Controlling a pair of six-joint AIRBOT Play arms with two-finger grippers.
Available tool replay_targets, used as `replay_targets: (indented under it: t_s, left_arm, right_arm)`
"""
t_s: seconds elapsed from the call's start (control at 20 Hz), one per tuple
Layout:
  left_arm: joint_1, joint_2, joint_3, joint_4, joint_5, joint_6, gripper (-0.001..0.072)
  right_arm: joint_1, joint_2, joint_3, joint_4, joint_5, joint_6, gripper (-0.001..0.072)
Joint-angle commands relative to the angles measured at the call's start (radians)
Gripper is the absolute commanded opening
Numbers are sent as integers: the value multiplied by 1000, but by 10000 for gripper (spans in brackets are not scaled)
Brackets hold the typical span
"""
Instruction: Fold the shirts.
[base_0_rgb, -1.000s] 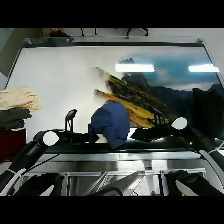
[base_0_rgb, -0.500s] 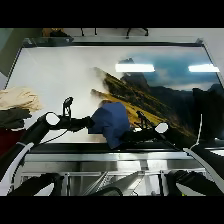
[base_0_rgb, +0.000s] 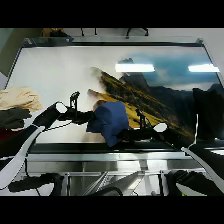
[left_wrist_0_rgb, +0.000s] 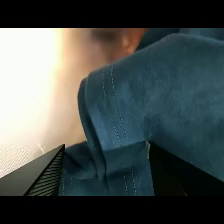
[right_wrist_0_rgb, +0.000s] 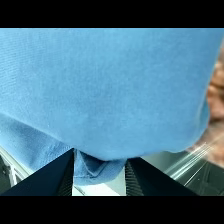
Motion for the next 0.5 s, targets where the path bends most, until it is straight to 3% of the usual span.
replay_targets:
  t_s: [0.0, 0.2, 0.3, 0.35, 0.45]
  left_arm:
    - [0, -23, 11, -53, 38, 37, 568]
    - [0, -23, 12, -154, 56, 118, 566]
    - [2, -23, 12, -152, 55, 122, 272]
    - [1, -23, 12, -153, 59, 122, 238]
    - [1, -23, 12, -153, 67, 122, 236]
  right_arm:
    - [1, 0, 1, 9, -3, -10, 337]
    - [1, 0, 1, 9, -1, -10, 337]
    - [1, 0, 1, 9, 0, -10, 336]
    - [1, 0, 1, 9, 0, -10, 335]
    - [1, 0, 1, 9, 0, -10, 158]
